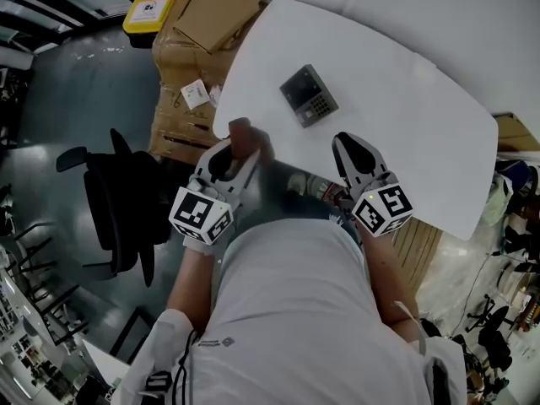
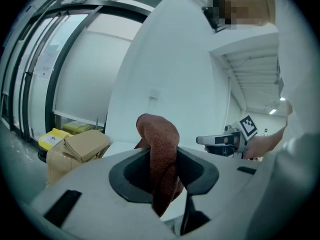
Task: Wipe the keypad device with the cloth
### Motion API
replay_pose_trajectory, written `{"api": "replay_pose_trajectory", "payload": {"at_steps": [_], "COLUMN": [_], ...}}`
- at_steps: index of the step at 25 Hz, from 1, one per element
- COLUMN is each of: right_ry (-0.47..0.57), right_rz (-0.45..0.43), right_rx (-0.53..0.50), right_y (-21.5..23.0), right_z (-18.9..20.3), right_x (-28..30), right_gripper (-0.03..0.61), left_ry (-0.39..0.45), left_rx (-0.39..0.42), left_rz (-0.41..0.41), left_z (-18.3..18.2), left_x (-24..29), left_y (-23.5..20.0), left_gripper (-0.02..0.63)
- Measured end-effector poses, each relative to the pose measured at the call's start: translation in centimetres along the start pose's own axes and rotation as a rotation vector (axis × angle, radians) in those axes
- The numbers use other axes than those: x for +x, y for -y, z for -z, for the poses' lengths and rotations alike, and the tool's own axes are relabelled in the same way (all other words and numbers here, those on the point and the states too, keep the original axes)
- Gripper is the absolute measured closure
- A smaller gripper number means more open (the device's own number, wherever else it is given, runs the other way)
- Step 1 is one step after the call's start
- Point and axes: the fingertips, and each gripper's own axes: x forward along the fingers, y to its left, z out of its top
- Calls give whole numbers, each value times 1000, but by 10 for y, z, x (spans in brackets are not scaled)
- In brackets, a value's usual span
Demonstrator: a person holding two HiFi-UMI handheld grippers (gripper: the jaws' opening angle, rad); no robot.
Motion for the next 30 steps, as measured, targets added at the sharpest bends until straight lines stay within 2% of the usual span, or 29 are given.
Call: {"api": "replay_pose_trajectory", "payload": {"at_steps": [4,11,15,19,21,25,30], "right_ry": [-25,-62,-95,-155,-186,-246,-314], "right_rz": [5,46,73,106,130,178,228], "right_rx": [19,68,95,141,160,179,199], "right_y": [27,55,67,82,89,103,122], "right_z": [0,6,15,31,41,60,83], "right_x": [6,18,31,48,55,70,86], "right_gripper": [549,549,540,448,431,405,403], "left_ry": [-30,-43,-52,-77,-92,-110,-126], "left_rx": [41,25,6,-4,-12,-26,-17], "left_rz": [-18,-19,21,61,83,127,179], "left_z": [-3,-5,0,8,11,16,19], "left_x": [25,49,66,85,96,121,158], "left_y": [-7,-15,-19,-29,-35,-48,-63], "left_gripper": [485,482,482,482,482,482,482]}}
